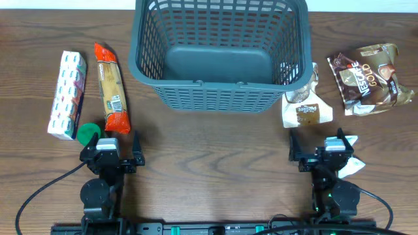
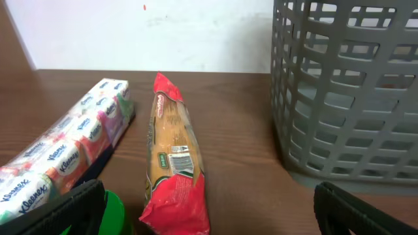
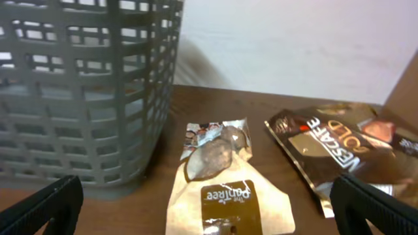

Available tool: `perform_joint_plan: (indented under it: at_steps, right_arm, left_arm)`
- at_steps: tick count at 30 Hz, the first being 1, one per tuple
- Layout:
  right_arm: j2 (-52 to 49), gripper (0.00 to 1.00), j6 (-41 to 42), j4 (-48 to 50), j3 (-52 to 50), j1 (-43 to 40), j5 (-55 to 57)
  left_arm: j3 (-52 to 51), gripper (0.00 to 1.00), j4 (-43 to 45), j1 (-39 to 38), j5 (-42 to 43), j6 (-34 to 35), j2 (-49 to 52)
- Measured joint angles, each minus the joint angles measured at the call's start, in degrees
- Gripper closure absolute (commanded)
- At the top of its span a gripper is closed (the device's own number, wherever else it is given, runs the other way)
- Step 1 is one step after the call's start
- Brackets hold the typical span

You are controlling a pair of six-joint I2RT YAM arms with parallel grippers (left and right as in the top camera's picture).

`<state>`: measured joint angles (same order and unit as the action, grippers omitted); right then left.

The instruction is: Pack container

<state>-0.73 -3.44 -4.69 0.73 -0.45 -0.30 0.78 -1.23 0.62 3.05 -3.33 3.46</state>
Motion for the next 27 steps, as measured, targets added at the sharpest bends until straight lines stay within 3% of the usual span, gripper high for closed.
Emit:
perform_joint_plan:
  at_steps: [5,12,17,27]
  right_arm:
    - [-0.9,0.01,2.7,-3.6,5.0,-0.7,6.5]
    - [-13.5,0.01,1.5,-7.1,25.5,-5.1,16.6]
    - [-30.8,0.01,0.6,-16.3,45.6,-9.4,16.4]
    - [-73.1,0.01,0.0,-52.5,97.8,-16.9,-1.6]
  left_arm:
    - [0.0,0.01,0.0,0.0,0.0,0.0,0.0]
    - [0.0,0.02,0.0,0.0,0.0,-0.1,0.0]
    - [0.1,0.01,-0.1,0.0,0.0,-0.2,0.0]
    - [0.3,0.01,-0.4,0.0,0.2,-0.2,0.0]
